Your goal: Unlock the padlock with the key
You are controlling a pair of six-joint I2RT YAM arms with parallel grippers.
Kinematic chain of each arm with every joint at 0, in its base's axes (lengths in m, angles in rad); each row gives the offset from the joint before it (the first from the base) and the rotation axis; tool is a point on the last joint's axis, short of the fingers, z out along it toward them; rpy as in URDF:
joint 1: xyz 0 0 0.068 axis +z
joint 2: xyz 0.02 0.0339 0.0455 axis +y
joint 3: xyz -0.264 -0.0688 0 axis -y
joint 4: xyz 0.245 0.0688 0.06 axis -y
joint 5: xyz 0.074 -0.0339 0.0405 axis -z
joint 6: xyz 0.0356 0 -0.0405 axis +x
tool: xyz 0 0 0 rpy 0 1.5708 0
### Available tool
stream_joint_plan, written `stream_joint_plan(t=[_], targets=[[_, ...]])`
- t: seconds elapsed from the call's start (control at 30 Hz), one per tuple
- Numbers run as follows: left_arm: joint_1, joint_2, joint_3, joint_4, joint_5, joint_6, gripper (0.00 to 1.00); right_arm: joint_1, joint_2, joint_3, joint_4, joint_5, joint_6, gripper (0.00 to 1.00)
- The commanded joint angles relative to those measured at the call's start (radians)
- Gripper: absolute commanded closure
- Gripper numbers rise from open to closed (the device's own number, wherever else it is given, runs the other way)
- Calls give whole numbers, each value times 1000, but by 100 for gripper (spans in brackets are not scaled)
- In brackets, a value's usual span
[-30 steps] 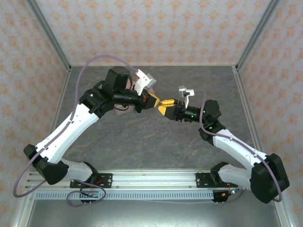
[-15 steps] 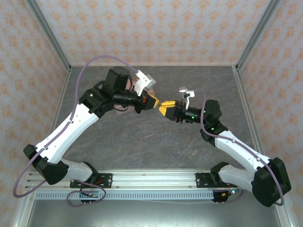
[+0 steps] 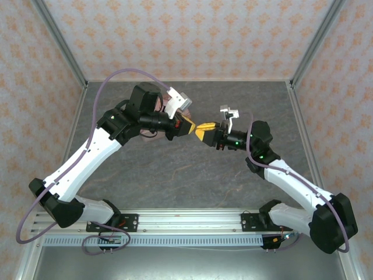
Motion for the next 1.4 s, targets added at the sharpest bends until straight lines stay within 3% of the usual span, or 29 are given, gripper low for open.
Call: stream_joint_plan(t=[0.0,0.93,1.27,1.37], targets=[[-8,-3,27,-7,1,18,100,8,7,40,29,-26,-12,73],[-8,4,24,1,-38,7,100,14,14,3,16,-29,-16,81],[-8,3,21,7,-44,2,100,19,25,7,-3,-34,-27,99],[-8,3,21,7,-47,2,100,19,22,8,-11,-26,-33,100]])
